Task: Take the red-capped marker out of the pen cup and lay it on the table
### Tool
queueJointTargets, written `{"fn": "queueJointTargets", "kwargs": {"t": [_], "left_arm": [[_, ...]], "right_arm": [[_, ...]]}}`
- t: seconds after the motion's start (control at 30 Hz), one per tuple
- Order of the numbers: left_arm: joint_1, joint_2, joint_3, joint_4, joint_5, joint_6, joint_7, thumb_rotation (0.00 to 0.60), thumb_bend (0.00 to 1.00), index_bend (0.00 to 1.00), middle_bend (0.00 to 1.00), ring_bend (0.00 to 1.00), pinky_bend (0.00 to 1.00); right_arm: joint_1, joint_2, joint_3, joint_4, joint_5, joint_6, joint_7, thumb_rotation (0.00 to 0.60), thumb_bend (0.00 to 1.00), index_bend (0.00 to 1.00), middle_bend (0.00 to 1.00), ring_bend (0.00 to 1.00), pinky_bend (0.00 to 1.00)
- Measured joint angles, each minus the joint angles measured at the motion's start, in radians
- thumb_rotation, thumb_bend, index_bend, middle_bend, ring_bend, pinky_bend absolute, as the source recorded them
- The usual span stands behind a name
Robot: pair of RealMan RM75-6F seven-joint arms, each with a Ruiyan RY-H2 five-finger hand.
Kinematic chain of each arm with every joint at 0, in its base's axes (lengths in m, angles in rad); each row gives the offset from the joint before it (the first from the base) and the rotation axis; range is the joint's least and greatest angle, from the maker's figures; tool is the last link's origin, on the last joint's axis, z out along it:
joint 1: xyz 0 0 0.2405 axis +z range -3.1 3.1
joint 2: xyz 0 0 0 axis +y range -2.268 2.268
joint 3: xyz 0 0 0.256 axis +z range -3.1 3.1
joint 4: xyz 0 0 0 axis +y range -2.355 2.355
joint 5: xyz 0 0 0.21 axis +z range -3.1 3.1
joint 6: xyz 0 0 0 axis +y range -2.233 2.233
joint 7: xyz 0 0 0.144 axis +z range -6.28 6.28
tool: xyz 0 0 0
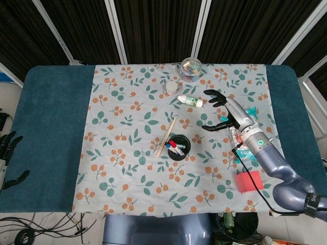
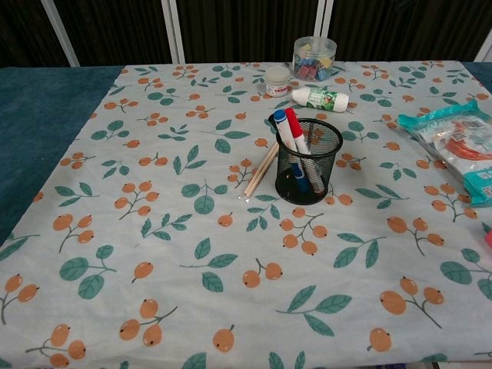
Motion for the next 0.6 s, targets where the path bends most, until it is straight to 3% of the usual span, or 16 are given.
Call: {"fn": "queueJointTargets", "kwargs": {"t": [0.6], "left_arm": [[-0.002, 0.003, 0.001, 0.0, 0.005, -0.001, -0.007, 0.6, 0.18, 0.09, 0.0, 0.0, 0.0]], "right_arm": [[-0.006, -0.004, 0.014, -0.002, 0.006, -0.022, 0.013, 0.6, 0.09, 0.17, 0.17, 0.22, 0.24]]}}
